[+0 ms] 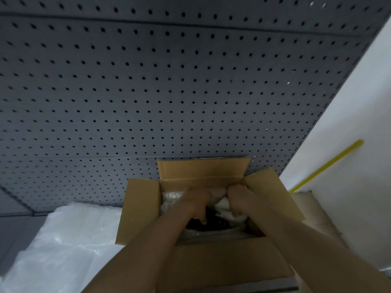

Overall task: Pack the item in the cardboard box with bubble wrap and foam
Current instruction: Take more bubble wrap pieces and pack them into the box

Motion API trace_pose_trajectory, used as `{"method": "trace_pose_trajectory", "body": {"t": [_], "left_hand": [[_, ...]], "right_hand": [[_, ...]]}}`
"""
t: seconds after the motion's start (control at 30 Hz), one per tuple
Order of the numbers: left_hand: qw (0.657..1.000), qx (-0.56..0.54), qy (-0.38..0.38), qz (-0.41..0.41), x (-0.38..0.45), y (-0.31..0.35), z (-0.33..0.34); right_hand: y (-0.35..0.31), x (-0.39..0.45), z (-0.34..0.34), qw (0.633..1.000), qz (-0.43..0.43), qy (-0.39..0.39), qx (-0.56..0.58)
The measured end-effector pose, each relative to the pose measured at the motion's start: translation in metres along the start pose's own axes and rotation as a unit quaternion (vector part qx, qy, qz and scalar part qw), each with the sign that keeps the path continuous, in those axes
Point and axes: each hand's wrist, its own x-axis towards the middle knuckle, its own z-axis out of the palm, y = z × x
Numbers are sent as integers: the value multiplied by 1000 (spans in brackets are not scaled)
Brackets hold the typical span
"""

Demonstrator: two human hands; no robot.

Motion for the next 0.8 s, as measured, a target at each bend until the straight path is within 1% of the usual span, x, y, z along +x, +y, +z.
{"method": "trace_pose_trajectory", "body": {"t": [0.07,0.1,0.17,0.23,0.33,0.47,0.53,0.6,0.67,0.73,0.8], "left_hand": [[1000,-9,17,-15,-12,3,-17],[999,5,31,-19,-20,5,-26],[998,26,55,-35,-39,6,-39],[994,35,77,-63,-60,0,-49],[986,14,121,-113,-99,-18,-61],[972,85,158,-152,-150,-50,-66],[965,120,162,-165,-171,-72,-64],[963,133,161,-171,-188,-95,-59],[964,122,151,-181,-208,-126,-49],[969,108,133,-177,-226,-160,-38],[972,92,124,-180,-240,-191,-33]], "right_hand": [[-3,-18,-9,999,7,40,26],[-5,-28,-13,998,7,51,37],[-10,-50,-20,995,-11,84,54],[-16,-62,-24,988,-39,133,69],[-37,-74,-30,988,-49,132,63],[-84,-86,-34,985,-66,139,83],[-113,-92,-35,982,-85,142,95],[-140,-99,-34,980,-104,140,95],[-176,-107,-29,980,-109,147,77],[-212,-112,-21,985,-98,132,61],[-243,-109,-25,984,-85,145,62]]}}
